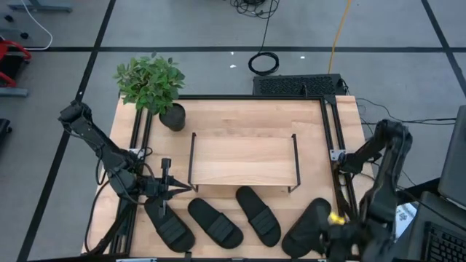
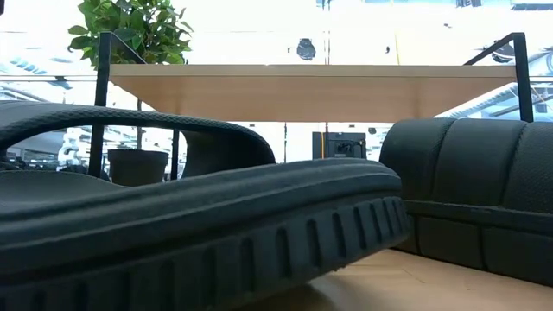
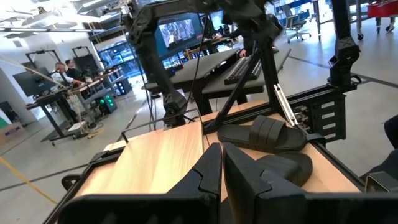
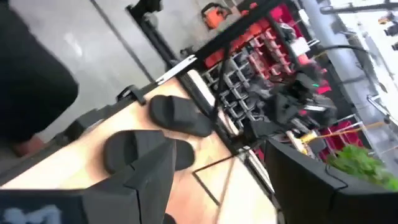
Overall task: Pick and place slides into the shelf
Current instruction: Put the black slide on the shelf
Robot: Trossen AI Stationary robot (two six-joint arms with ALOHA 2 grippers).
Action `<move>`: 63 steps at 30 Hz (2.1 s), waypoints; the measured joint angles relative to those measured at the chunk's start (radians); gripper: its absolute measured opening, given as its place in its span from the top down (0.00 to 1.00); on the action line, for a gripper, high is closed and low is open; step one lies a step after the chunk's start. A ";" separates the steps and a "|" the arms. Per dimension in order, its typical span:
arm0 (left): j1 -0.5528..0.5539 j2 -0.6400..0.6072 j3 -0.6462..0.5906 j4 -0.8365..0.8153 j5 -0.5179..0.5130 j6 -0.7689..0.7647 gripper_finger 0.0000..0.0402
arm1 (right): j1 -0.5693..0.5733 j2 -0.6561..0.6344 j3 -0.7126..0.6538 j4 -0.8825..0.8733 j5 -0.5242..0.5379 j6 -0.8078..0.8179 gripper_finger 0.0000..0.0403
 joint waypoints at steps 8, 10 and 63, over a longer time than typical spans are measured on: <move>0.000 0.000 0.000 0.001 0.000 -0.008 0.95 | 0.017 0.209 0.000 0.139 0.238 -0.126 0.41; 0.000 0.000 0.000 0.011 0.000 -0.008 0.95 | 0.017 0.248 0.000 0.147 0.291 -0.127 0.41; 0.000 0.129 0.000 0.208 0.010 0.038 0.95 | -0.061 0.521 -0.001 -0.153 0.100 0.536 0.26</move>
